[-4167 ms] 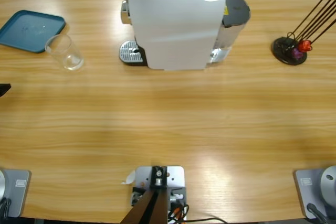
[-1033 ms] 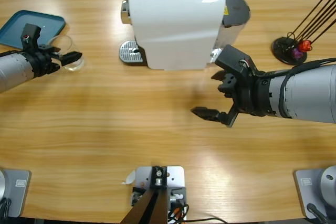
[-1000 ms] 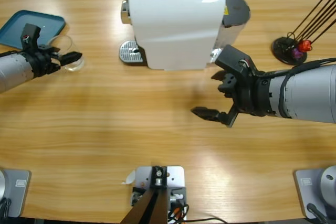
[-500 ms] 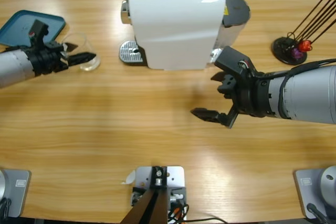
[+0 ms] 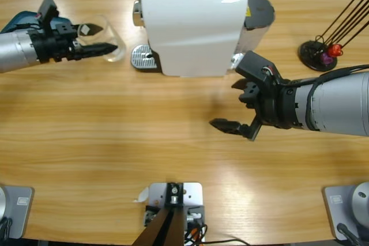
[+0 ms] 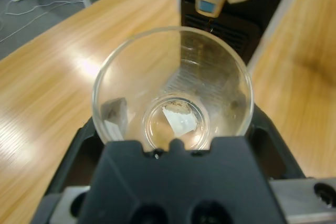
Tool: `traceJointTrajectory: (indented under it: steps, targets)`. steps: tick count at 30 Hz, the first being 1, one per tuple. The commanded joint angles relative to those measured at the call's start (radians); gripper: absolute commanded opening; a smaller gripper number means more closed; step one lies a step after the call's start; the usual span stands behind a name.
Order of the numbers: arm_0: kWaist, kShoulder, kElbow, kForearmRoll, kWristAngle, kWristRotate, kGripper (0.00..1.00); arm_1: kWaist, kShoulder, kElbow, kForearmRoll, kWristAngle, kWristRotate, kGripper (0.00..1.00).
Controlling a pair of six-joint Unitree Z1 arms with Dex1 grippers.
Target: Pour coffee
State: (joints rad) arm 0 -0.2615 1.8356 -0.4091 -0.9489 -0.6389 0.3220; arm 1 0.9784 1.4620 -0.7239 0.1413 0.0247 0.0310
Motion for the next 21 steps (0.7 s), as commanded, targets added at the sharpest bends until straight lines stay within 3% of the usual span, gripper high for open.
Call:
traceJointTrajectory:
  steps: [1, 21]
  targets:
    - [-0.044, 0.082, -0.081, 0.120, -0.044, 0.077, 0.154, 0.013, 0.031, 0.032, 0.010, 0.014, 0.013, 1.000]
    - [-0.093, 0.122, -0.316, 0.419, 0.008, 0.103, 0.154, 0.013, 0.059, 0.037, -0.033, 0.021, 0.013, 1.000]
